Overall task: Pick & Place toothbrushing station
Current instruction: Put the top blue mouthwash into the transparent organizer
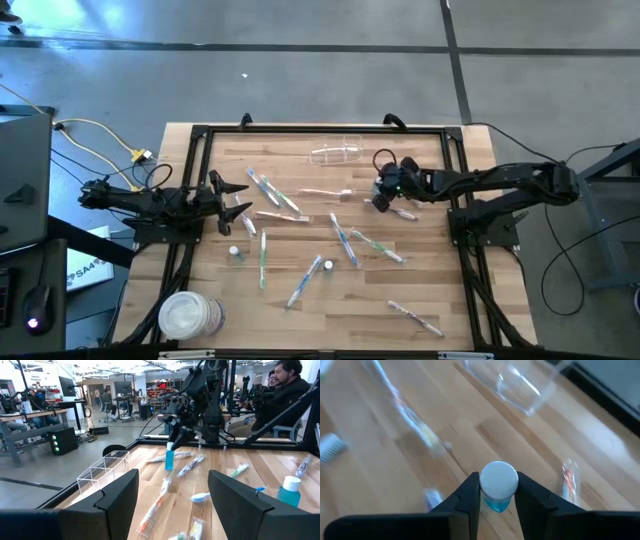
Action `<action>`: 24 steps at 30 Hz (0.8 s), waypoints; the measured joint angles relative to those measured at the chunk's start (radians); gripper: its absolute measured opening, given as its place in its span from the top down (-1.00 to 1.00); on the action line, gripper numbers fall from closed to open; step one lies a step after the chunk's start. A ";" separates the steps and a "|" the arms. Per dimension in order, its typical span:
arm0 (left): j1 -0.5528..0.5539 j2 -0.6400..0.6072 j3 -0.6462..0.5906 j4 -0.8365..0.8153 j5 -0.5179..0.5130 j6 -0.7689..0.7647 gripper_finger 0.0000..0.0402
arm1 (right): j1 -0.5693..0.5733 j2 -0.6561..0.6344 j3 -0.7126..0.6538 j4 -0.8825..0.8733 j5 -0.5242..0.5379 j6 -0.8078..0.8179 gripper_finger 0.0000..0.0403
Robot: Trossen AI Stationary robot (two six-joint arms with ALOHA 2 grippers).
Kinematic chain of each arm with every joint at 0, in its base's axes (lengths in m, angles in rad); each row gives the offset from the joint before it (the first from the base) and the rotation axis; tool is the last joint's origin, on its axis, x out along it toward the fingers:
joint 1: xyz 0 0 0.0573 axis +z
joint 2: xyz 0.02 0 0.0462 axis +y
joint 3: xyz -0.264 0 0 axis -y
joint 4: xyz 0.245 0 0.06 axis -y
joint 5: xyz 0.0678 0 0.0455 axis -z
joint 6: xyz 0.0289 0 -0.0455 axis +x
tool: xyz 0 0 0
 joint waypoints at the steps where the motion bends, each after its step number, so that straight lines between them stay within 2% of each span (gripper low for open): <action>1: 0.000 0.000 0.000 0.000 0.000 0.000 -0.19 | 0.007 0.000 0.014 0.000 0.000 -0.006 0.57; 5: 0.000 0.000 0.000 0.000 -0.003 0.000 -0.19 | 0.039 0.000 0.105 -0.060 0.019 -0.042 0.57; 10: 0.000 0.000 0.000 -0.004 -0.003 0.000 -0.19 | 0.079 0.000 0.235 -0.155 0.122 -0.100 0.57; 13: 0.000 0.000 0.000 -0.011 -0.002 0.000 -0.19 | 0.083 0.000 0.306 -0.176 0.125 -0.134 0.57; 21: 0.000 0.000 0.000 -0.019 -0.002 0.000 -0.19 | -0.026 0.063 0.488 -0.116 0.117 -0.237 0.57; 24: 0.000 0.000 0.000 -0.022 -0.002 0.000 -0.19 | -0.085 0.122 0.553 -0.099 0.040 -0.234 0.57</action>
